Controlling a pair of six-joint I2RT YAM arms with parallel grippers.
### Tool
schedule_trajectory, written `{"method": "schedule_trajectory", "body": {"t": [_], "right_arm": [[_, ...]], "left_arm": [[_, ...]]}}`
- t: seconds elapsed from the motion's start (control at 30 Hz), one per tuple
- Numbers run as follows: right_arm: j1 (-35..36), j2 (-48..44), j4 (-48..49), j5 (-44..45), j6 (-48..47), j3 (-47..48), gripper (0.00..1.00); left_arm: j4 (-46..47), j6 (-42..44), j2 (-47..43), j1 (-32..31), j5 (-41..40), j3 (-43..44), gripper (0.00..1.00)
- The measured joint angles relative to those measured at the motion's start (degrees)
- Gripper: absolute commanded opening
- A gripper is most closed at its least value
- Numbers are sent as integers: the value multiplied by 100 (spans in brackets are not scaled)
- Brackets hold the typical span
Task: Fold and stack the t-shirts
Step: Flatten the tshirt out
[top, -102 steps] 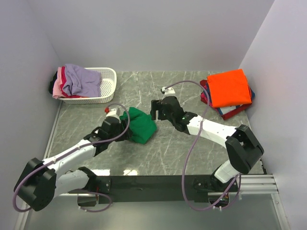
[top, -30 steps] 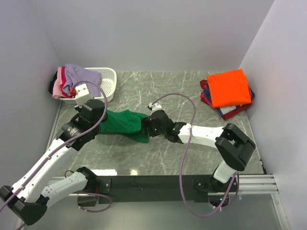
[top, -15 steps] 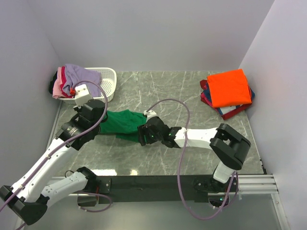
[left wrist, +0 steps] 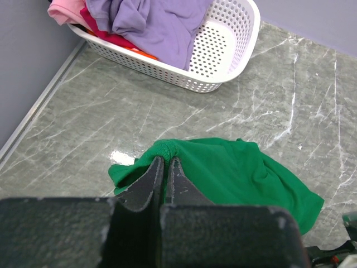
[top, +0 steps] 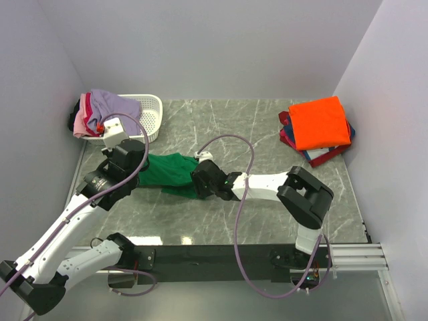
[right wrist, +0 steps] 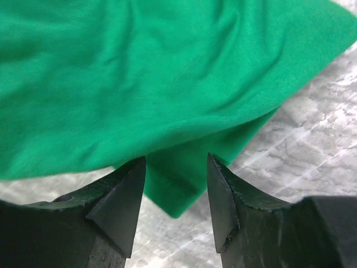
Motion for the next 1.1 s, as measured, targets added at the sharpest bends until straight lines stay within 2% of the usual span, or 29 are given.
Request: {"method": "schedule_trajectory", "body": {"t": [0.3, 0.4, 0.43, 0.5, 0.53, 0.87, 0.93, 1.1], "right_arm": [[90, 153, -258, 271, -44, 59, 53], [101, 212, -319, 289, -66, 129, 39], [98, 234, -339, 293, -59, 160, 26], [98, 313, -369, 299, -70, 240, 14], [98, 343, -385, 306, -63, 284, 1], [26, 168, -688, 518, -33, 267, 0], [-96, -216, -909, 671, -72, 98, 0], [-881, -1967, -1513, 1331, -280, -142, 0]], "left_arm": [[4, 26, -15, 2, 20, 0, 0], [7, 46, -15, 2, 20, 0, 0], [7, 50, -15, 2, 20, 0, 0], [15, 59, -15, 2, 22, 0, 0], [22, 61, -15, 2, 24, 0, 0], [59, 63, -15, 2, 37, 0, 0], [138, 85, -15, 11, 35, 0, 0], [767, 267, 155, 149, 177, 31, 0]]}}
